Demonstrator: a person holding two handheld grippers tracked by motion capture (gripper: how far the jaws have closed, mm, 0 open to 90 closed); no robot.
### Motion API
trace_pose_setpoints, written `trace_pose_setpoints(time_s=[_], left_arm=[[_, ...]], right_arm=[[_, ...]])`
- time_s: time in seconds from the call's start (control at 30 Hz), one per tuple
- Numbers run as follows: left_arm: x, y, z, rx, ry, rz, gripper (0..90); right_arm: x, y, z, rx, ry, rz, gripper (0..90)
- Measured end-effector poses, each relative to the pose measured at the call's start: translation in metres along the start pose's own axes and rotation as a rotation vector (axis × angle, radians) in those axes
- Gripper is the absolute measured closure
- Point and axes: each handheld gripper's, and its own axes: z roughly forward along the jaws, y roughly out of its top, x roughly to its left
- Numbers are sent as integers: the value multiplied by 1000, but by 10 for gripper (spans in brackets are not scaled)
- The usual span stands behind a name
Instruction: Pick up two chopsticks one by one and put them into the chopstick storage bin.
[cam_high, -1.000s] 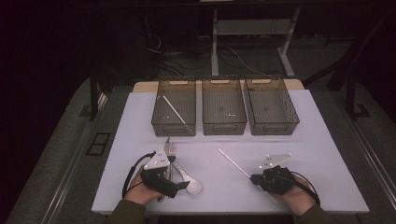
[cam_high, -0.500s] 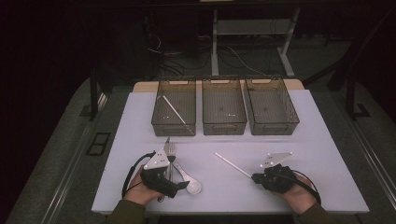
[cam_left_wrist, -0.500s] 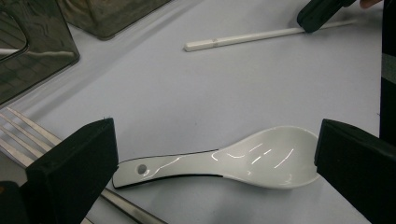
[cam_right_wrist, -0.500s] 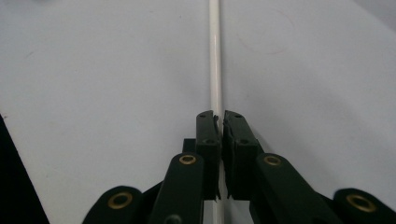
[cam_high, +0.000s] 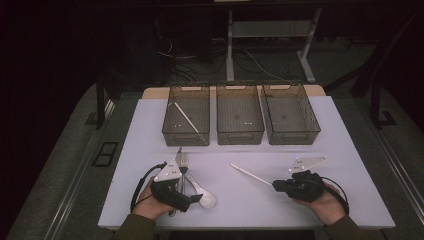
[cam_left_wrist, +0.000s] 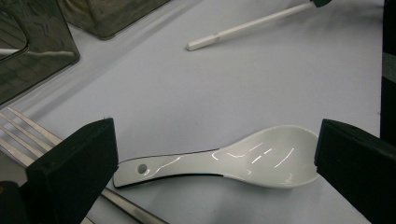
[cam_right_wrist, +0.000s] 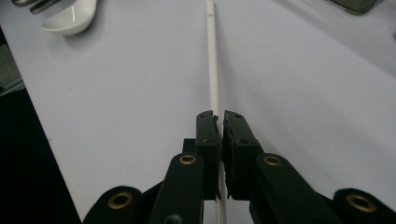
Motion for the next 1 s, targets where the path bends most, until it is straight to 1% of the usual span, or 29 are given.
trace_pose_setpoints(time_s=[0.07,0.23,0.27,0.37,0.43,0.57,0.73,1.0], left_arm=[[0,0,0,-2,1,-6,0],[0,0,0,-1,1,-6,0],[0,0,0,-1,1,-7,0],[0,0,0,-1,2,-7,0],[0,0,0,-1,2,-2,0],[0,0,0,2,3,-5,0],[0,0,0,-1,4,-6,0],[0,0,0,2,6,-8,0]], right_arm=[[-1,1,-2,-14,5,7,857],[-3,4,-9,-51,20,19,857],[-3,4,-10,-55,23,28,857],[-4,7,-13,-71,26,31,857],[-5,9,-15,-86,28,29,857],[-5,14,-20,-111,22,25,857],[-6,22,-24,-142,19,7,857],[-8,39,-31,-191,8,-8,857]])
